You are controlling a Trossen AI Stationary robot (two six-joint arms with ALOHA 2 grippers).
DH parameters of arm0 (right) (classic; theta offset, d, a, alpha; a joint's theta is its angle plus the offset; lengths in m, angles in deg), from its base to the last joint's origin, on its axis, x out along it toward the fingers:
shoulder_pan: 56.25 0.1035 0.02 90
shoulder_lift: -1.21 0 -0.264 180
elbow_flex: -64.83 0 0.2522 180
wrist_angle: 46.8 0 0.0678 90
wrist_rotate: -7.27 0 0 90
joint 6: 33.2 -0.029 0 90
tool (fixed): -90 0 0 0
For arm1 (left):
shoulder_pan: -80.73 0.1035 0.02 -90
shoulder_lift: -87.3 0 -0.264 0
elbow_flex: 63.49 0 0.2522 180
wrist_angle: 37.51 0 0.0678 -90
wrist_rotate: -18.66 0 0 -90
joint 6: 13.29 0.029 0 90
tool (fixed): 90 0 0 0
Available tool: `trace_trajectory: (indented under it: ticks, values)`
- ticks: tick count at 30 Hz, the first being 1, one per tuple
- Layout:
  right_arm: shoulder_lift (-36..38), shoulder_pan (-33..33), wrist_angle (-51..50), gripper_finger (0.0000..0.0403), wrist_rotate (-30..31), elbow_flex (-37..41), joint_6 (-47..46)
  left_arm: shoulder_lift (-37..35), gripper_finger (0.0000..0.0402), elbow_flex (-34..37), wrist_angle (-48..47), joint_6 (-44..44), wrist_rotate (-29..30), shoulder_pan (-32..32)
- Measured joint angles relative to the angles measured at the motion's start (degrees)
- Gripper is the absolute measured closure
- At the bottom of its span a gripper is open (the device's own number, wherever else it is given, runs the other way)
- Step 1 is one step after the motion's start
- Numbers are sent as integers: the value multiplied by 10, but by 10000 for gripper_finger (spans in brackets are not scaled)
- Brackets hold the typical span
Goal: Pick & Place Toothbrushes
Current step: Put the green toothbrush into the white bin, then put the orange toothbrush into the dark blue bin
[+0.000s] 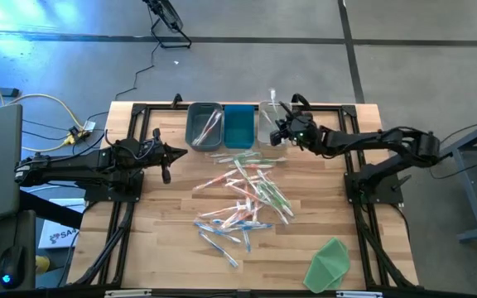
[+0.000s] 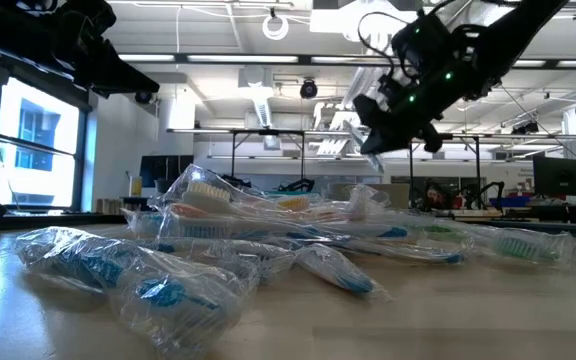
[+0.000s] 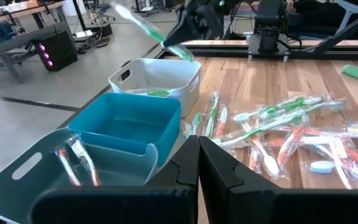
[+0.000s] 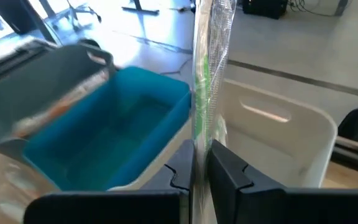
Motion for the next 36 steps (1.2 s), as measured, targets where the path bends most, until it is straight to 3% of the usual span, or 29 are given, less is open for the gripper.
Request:
trace_trajectory:
  ticks: [8,20,36]
  values:
    - [-61,-24,59,384,15,0,18,0,401,0,0,0,0,0]
    - [-91,-36,34,382,17,-2,43,0,401,0,0,0,0,0]
    - [-91,-40,35,285,13,-2,74,0,401,0,0,-1,0,0]
